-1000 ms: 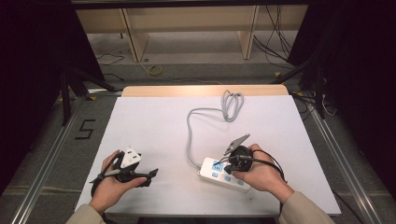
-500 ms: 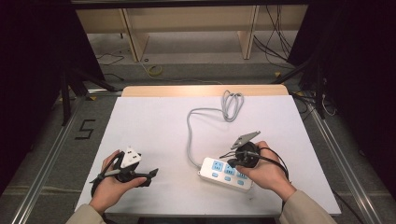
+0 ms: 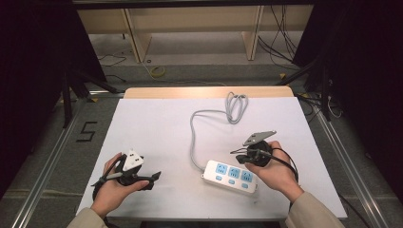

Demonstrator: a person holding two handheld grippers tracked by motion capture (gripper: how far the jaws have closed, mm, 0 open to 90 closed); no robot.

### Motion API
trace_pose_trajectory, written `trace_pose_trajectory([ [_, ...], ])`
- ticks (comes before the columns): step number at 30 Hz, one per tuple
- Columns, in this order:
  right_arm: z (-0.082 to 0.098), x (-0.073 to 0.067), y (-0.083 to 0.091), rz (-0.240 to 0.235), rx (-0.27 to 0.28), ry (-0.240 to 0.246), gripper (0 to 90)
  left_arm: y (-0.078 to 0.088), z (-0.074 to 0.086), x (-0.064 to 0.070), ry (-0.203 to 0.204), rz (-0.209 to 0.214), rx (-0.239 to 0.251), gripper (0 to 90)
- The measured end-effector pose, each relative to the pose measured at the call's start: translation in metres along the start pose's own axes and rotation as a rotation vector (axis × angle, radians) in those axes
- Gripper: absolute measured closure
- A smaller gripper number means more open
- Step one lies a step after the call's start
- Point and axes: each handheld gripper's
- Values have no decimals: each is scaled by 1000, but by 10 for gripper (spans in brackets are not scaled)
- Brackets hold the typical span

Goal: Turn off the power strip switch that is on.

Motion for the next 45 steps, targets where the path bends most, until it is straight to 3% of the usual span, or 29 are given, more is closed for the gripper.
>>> trace_pose_trajectory([
  [30, 11, 23, 9, 105, 104, -61, 855, 0, 0, 0, 0, -1, 1, 159],
  [39, 15, 27, 11, 121, 145, -63, 784, 1, 0, 0, -3, 0, -2, 159],
  [45, 22, 29, 13, 112, 193, -55, 658, 1, 0, 0, -3, 1, 0, 159],
])
Point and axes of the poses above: each handheld gripper's, and its own axes: y roughly backward along the jaws, z roughly out of its underside, x roughly to its right, and after that the axes turned 6 degrees about y, right-handed
